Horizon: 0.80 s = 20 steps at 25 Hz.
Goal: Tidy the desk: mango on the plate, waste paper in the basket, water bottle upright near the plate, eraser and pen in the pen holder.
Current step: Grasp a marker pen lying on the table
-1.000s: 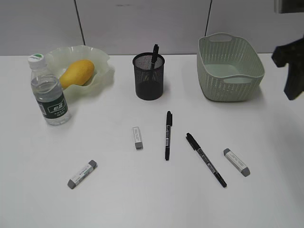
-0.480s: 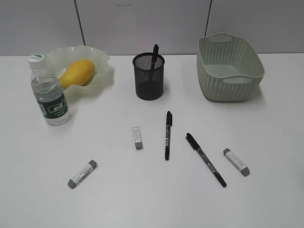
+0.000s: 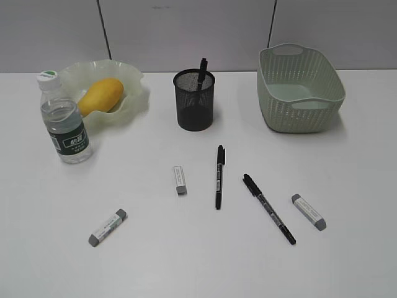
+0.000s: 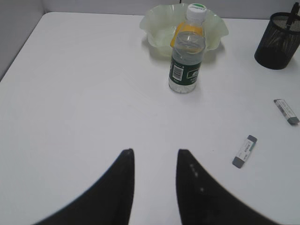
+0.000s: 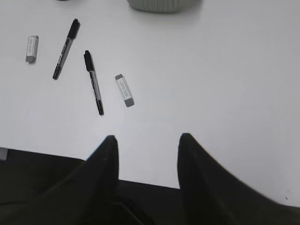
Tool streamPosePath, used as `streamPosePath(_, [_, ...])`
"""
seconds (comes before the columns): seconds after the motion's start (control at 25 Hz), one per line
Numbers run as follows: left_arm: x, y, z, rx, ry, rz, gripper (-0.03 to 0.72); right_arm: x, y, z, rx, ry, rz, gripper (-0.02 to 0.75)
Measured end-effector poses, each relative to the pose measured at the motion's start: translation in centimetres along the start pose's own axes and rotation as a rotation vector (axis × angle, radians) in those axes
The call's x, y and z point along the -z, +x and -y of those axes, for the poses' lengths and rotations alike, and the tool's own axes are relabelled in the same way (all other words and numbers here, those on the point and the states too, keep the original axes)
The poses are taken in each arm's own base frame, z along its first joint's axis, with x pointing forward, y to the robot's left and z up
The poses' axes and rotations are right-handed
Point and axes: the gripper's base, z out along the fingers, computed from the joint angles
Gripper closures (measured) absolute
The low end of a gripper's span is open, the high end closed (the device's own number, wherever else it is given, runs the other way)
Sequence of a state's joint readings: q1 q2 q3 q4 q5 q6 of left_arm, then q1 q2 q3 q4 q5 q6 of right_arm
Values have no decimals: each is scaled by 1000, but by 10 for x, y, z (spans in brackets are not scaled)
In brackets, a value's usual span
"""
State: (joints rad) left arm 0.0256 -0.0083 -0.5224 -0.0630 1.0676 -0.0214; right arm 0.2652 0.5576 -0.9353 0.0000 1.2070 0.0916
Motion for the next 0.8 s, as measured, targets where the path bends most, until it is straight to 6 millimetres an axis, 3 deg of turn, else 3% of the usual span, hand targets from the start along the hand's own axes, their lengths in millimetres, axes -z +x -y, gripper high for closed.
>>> streamPosePath(0.12, [0, 0, 0, 0, 0, 0, 449, 19, 27, 3, 20, -2, 114, 460])
streamPosePath(0.36, [0, 0, 0, 0, 0, 0, 449, 28, 72, 7, 48, -7, 237, 498])
streamPosePath(0.6, [0, 0, 0, 0, 0, 0, 449, 7, 107, 11, 51, -5, 233, 500])
streamPosePath(0.8, [0, 0, 0, 0, 0, 0, 449, -6, 120, 12, 55, -6, 228, 500])
